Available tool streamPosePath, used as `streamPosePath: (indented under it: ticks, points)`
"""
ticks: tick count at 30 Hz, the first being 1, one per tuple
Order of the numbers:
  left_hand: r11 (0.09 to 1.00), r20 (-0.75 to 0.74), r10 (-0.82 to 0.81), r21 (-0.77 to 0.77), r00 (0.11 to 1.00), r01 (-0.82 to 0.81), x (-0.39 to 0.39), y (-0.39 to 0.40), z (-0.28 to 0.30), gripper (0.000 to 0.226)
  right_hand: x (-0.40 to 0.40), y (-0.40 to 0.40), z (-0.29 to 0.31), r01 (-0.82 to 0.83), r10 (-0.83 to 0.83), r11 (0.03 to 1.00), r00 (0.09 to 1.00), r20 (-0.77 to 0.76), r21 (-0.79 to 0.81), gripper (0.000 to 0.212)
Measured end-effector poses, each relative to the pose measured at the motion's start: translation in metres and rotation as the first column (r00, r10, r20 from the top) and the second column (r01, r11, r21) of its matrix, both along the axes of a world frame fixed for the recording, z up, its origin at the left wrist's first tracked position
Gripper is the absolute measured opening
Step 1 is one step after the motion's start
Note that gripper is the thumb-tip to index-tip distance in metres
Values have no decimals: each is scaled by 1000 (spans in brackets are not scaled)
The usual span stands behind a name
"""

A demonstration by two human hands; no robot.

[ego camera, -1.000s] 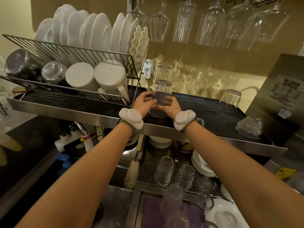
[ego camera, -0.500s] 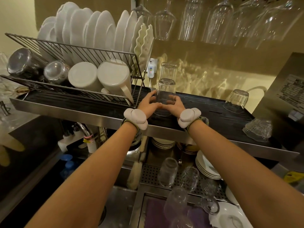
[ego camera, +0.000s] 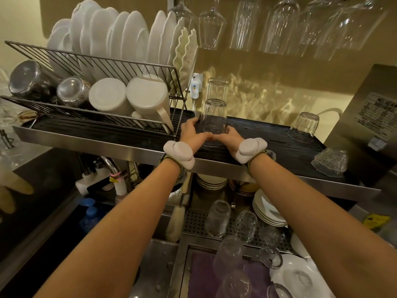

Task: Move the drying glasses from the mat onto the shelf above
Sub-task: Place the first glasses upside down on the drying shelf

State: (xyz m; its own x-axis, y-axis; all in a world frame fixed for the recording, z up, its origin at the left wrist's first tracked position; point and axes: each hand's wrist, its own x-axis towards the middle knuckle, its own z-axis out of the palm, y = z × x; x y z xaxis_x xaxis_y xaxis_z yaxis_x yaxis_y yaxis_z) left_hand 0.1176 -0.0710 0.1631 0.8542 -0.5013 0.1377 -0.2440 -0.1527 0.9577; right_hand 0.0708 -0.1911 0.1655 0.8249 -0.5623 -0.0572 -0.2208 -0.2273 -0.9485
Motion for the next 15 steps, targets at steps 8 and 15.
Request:
streamPosePath:
  ticks: [8,15]
  points:
    - [991,91,-75,-106,993,85,-27,19,2,23,-30,13,4,-48,50,998,996,-72,32,79]
    - [984,72,-137,-109,988,144,-53,41,-1,10,-66,44,16,48,-64,983,994,89,175,50]
